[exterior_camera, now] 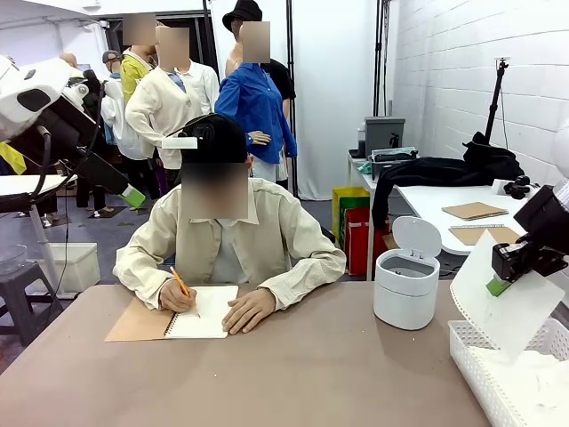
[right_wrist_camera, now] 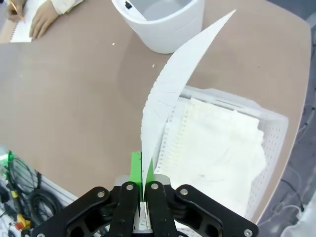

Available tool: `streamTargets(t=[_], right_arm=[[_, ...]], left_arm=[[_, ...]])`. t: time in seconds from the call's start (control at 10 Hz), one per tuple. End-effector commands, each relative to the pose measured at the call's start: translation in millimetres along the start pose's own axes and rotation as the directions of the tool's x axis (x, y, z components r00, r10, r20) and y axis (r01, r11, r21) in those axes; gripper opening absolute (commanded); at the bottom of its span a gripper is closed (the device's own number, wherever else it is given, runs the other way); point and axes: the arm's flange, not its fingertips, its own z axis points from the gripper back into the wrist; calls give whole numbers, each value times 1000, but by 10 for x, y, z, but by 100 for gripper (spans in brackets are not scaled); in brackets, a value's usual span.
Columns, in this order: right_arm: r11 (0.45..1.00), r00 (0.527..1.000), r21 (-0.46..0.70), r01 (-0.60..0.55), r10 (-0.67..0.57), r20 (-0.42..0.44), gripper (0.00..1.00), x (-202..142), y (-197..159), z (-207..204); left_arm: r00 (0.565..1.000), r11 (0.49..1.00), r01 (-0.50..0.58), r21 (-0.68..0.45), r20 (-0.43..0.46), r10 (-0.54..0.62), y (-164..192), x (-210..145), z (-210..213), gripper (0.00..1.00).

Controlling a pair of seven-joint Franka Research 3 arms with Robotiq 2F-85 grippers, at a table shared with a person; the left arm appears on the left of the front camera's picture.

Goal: Sort the paper based on its condition.
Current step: If a person hands you a paper, place it in the Organizing basket , and if it's crumpled, put it in the Trash can.

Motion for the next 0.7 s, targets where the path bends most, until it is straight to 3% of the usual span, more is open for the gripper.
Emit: streamTargets(t=[0.0, 0.4, 0.6], right_arm=[[999, 999, -6, -44, 44, -13, 0, 106, -39, -29], [1000, 1000, 6, -21, 21, -10, 0, 65, 17, -26], [997, 995, -49, 58, -62, -72, 0, -221, -92, -95]], left_arm=[[1000, 1000, -5, -6, 3, 5, 8, -6, 0, 100], [1000, 1000, -5, -6, 3, 5, 8, -6, 0, 100], [1000, 1000, -5, -6, 3, 5, 8, -6, 0, 100]])
